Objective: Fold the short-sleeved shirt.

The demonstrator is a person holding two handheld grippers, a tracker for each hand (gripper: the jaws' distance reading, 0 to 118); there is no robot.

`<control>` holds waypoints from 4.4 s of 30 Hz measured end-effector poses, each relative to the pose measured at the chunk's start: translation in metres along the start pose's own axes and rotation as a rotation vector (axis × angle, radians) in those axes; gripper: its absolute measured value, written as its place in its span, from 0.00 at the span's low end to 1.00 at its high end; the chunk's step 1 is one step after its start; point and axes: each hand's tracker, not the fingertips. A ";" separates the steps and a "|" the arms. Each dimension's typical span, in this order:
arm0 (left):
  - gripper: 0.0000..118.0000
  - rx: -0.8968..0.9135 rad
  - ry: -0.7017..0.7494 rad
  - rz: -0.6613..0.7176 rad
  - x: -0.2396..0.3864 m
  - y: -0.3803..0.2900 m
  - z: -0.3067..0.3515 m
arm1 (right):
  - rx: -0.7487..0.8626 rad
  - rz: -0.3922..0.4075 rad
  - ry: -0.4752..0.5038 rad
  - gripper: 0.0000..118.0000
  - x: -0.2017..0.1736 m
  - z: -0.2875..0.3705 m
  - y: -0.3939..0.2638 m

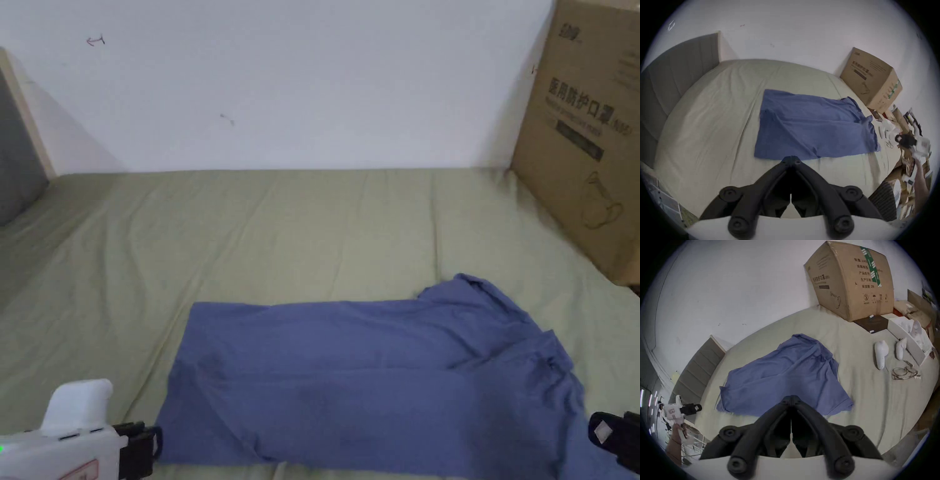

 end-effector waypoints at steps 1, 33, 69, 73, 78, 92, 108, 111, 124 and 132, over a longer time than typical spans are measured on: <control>0.00 -0.017 0.011 0.001 -0.005 0.002 -0.010 | -0.004 -0.002 -0.005 0.00 0.000 -0.002 0.001; 0.06 -0.134 0.078 -0.019 -0.022 0.029 -0.085 | -0.486 -0.079 -0.243 0.69 0.106 -0.140 0.029; 0.98 -0.148 0.003 0.057 -0.050 -0.055 0.036 | -0.319 0.114 -0.216 0.99 0.049 0.015 -0.031; 0.89 -0.072 -0.009 0.012 -0.031 -0.028 0.048 | -0.262 0.116 -0.121 0.85 0.005 0.027 -0.009; 0.00 0.041 -0.059 -0.045 -0.012 0.016 0.046 | -0.138 0.212 -0.058 0.00 -0.047 0.021 0.022; 0.98 -0.134 0.086 -0.032 -0.080 0.105 -0.155 | -0.214 0.215 -0.037 0.00 -0.066 -0.066 0.060; 0.01 -0.139 -0.008 -0.204 -0.052 0.107 -0.117 | -0.343 0.155 -0.183 0.99 0.010 -0.255 0.145; 0.01 -0.124 -0.040 -0.162 -0.054 0.110 -0.109 | -0.453 0.129 -0.239 0.99 0.022 -0.301 0.147; 0.01 -0.139 -0.047 -0.107 -0.062 0.110 -0.101 | -0.423 0.233 -0.172 0.00 0.007 -0.227 0.158; 0.01 -0.095 -0.057 -0.100 -0.059 0.107 -0.067 | -0.265 0.167 -0.086 0.00 0.001 -0.111 0.158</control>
